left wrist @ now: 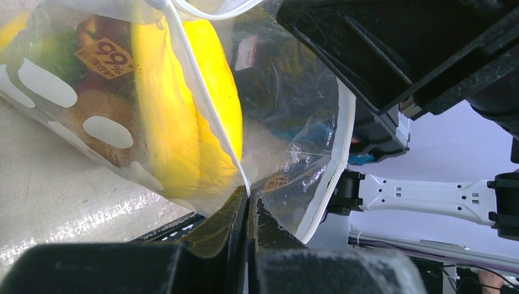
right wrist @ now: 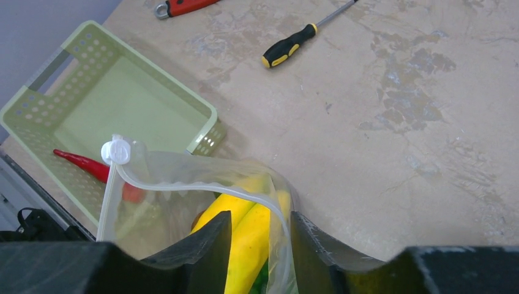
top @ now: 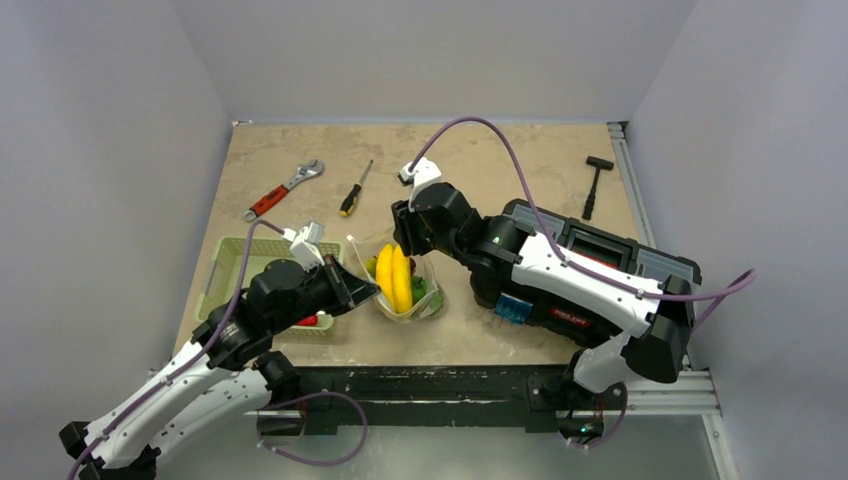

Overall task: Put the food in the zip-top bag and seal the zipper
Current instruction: Adjust the zipper food storage bag at the center of the board.

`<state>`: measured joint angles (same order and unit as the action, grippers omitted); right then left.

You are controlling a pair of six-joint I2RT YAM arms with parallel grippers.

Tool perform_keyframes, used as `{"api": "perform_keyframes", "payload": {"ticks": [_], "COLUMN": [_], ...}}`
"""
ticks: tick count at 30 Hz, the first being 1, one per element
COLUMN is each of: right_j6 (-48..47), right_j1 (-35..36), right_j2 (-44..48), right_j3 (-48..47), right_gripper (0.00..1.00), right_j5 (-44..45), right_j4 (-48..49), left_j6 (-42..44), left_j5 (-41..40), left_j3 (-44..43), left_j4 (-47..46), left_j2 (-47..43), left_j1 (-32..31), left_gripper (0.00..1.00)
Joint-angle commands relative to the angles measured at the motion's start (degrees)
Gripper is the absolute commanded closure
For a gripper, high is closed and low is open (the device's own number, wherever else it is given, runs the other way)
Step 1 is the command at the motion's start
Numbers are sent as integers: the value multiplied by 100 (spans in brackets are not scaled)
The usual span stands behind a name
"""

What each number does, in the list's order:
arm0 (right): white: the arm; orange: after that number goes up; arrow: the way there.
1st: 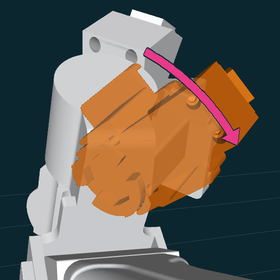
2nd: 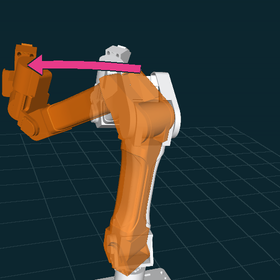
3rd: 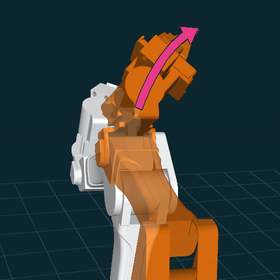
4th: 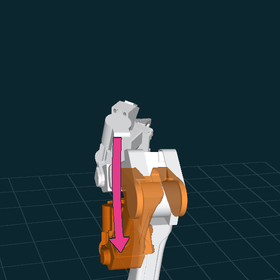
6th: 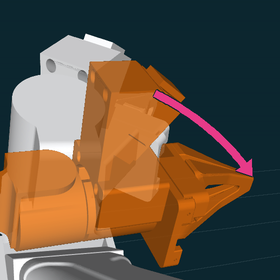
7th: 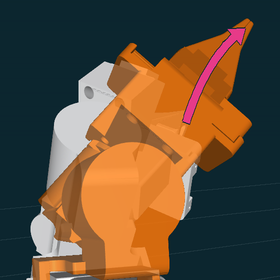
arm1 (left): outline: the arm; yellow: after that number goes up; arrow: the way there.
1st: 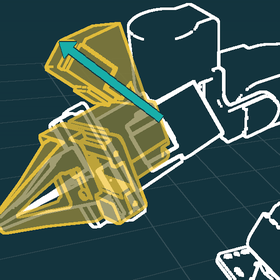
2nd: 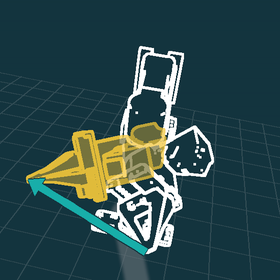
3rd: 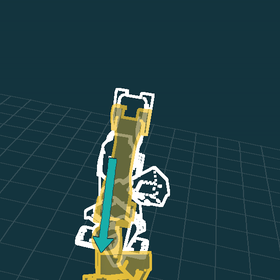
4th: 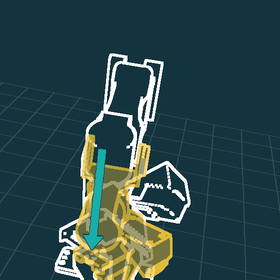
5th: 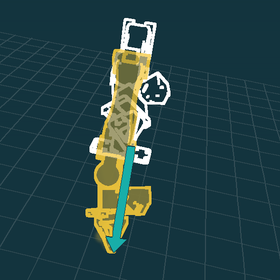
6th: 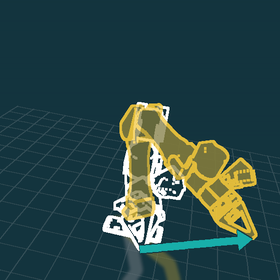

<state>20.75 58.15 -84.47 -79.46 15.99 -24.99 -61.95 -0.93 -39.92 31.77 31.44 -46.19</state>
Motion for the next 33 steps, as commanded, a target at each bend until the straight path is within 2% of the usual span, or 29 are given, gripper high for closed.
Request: {"api": "perform_keyframes", "payload": {"ticks": [1,3,7,8,10,12,14,17,24,27,33], "right_j6": [-249,-322,-337,-331,-332,-417,-525,-521,-9,-64,-278], "right_j1": [201,240,241,247,323,523,705,739,733,725,725], "right_j2": [143,255,219,134,-26,-81,-36,96,299,271,125], "right_j3": [-185,77,528,468,155,-258,-591,-694,329,702,238], "right_gripper": [57,57,67,72,91,100,100,100,100,100,100], "right_j5": [113,276,637,659,714,901,988,746,1032,1307,1595], "right_j4": [-154,-35,130,96,-93,-271,-366,-323,265,631,293], "left_j6": [280,293,280,299,373,506,613,569,55,16,480], "left_j5": [174,263,214,201,255,348,407,440,111,112,111], "left_j3": [-234,-225,-130,-160,-376,-830,-1249,-1312,-74,174,-723], "left_j4": [-310,-269,-269,-306,-379,-271,-82,-25,-148,-244,293], "left_j2": [115,209,225,222,278,401,495,423,68,142,432], "left_j1": [-14,-14,-10,-4,-6,-4,-4,-8,6,42,60], "left_gripper": [100,100,100,100,100,100,100,100,100,100,100]}}
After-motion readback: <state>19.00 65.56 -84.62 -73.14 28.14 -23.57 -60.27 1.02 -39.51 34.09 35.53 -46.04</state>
